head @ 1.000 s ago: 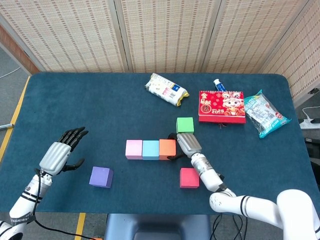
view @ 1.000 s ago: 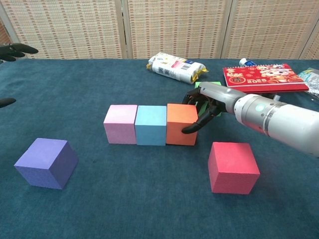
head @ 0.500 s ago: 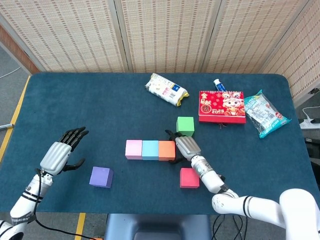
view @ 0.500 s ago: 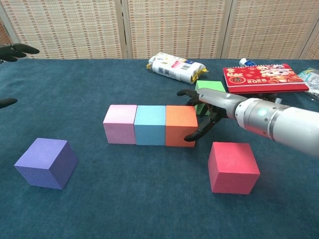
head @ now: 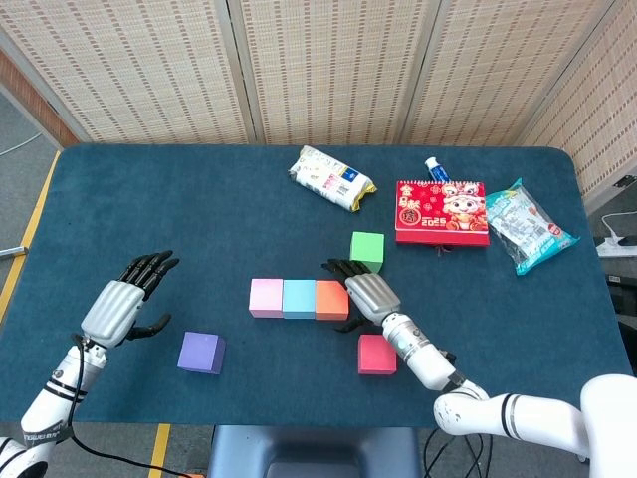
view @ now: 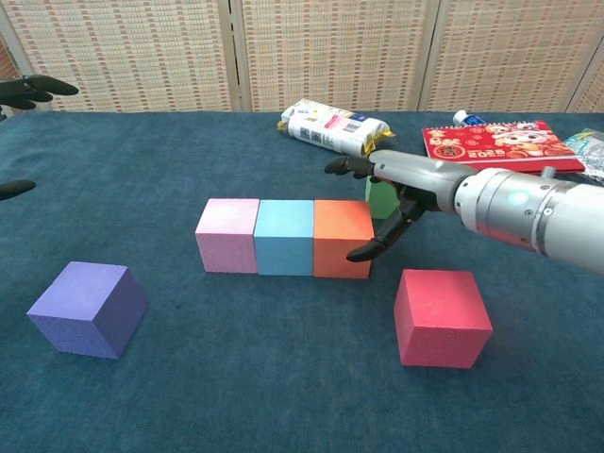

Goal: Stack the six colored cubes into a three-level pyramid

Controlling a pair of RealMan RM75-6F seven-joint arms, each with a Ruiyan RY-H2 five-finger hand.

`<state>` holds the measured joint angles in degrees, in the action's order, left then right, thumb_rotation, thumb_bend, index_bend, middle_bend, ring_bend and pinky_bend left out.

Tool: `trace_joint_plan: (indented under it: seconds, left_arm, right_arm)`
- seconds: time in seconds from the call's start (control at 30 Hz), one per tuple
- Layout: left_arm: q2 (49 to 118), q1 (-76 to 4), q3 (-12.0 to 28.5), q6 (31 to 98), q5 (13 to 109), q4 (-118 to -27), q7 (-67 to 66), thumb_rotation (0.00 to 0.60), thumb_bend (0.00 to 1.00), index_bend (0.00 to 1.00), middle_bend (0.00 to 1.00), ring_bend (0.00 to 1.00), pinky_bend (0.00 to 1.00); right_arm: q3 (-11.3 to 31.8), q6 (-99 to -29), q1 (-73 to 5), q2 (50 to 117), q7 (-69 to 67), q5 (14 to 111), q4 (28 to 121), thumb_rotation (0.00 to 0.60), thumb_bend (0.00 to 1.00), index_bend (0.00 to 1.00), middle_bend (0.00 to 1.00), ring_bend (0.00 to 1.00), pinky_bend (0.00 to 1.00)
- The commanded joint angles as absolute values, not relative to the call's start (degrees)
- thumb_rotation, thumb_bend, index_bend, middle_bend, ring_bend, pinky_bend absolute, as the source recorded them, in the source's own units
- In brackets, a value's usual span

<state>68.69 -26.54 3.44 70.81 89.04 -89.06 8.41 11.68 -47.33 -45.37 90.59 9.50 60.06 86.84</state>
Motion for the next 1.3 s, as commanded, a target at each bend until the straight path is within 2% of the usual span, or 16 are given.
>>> trace_joint_plan:
  seconds: [0.03, 0.17, 0.3, 0.43, 0.83, 1.3]
  left_arm:
    - [68.61, -26.59, 3.51, 70.76, 88.95, -89.16, 8.29, 0.600, 0.35, 0.00, 0.00, 0.00, 0.08]
    - [68.53, -26.64, 3.63, 70.75, 88.84, -89.28, 8.24, 0.600, 0.35, 0.00, 0.00, 0.00, 0.08]
    - [68.43, -26.77, 3.88, 70.30, 88.14, -89.06, 8.44, 0.600, 0.34, 0.00, 0.00, 0.00, 0.08]
    - [68.56, -26.85, 3.79, 70.08, 88.18, -88.85, 8.68, 0.600, 0.34, 0.00, 0.00, 0.00, 0.08]
    - [69.17, -27.30, 3.72, 68.83, 87.50, -87.94, 9.05, 0.600, 0.34, 0.00, 0.00, 0.00, 0.08]
    - [69.07, -26.97, 3.27, 69.10, 87.91, -86.63, 11.45, 0.600, 0.34, 0.00, 0.00, 0.00, 0.08]
  right_arm:
    - [11.45, -48.43, -45.27, 87.40, 10.92, 62.26, 90.80, 0.600, 0.24, 0.00, 0.12, 0.00, 0.15]
    - [11.44, -49.18, -45.44, 85.48, 12.42, 63.40, 93.10, 0.600, 0.24, 0.00, 0.12, 0.00, 0.15]
    - [12.01, -50.55, -45.98, 79.82, 16.67, 64.74, 95.86, 0.600, 0.24, 0.00, 0.11, 0.00, 0.11]
    - [11.74, -49.60, -46.45, 79.17, 17.05, 63.51, 93.42, 0.600, 0.23, 0.00, 0.02, 0.00, 0.01]
    - [10.25, -47.54, -49.35, 85.94, 19.39, 62.95, 81.32, 0.600, 0.18, 0.00, 0.00, 0.00, 0.00]
    - [9.34, -50.55, -50.10, 94.19, 19.71, 66.70, 73.29, 0.600, 0.18, 0.00, 0.00, 0.00, 0.00]
